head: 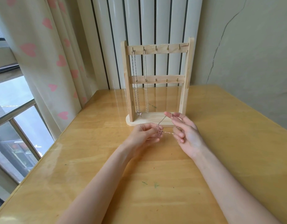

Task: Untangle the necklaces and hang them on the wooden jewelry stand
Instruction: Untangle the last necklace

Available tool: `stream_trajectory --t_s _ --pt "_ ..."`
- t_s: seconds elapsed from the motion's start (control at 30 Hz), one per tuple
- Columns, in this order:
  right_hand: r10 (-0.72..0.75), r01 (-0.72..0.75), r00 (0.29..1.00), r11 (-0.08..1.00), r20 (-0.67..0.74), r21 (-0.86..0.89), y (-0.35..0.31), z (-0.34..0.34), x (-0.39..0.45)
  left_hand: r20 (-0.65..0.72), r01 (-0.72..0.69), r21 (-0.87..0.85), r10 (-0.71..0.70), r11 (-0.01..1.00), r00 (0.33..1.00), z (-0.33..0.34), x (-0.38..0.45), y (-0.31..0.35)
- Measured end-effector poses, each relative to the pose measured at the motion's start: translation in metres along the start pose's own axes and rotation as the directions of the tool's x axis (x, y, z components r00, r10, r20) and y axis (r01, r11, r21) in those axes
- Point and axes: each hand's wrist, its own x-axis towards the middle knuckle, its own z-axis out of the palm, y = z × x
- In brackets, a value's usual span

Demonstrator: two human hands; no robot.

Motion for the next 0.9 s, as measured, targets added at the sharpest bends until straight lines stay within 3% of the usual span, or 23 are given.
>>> stream_trajectory --t_s 0.07,0.17,0.23,0.53,0.7,0.9 --pt "0.003 -0.003 1.000 1.000 0.021 -0.005 -0.0007 0.0003 -0.0003 -0.036 -0.013 -0.032 0.012 0.999 0.999 -0.0001 0.0008 -0.0010" --pt "0.009 -0.008 0.999 1.000 0.045 -0.021 -0.0001 0.0003 0.0002 -0.033 0.006 -0.253 -0.015 0.967 0.999 0.0001 0.0022 0.0032" --pt "0.017 -0.016 0.998 1.000 0.055 -0.025 0.0013 0.0021 0.0010 -0.049 0.025 -0.292 -0.041 0.956 0.998 0.0003 0.0024 0.0048" --pt "0.008 -0.006 0.999 0.999 -0.050 0.040 -0.0008 -0.0009 0.0018 0.013 0.057 -0.118 -0.056 0.991 0.998 -0.0023 0.0026 -0.0013" --pt "-0.005 0.005 1.000 1.000 -0.010 0.003 0.0002 -0.0026 0.0022 -0.070 0.042 -0.083 -0.048 0.996 0.996 -0.0007 0.0024 -0.0033" --pt "0.050 -0.042 0.996 0.994 0.079 -0.101 0.0029 0.0004 0.0021 -0.231 -0.135 0.083 0.151 0.987 0.961 0.0053 0.0009 0.0026"
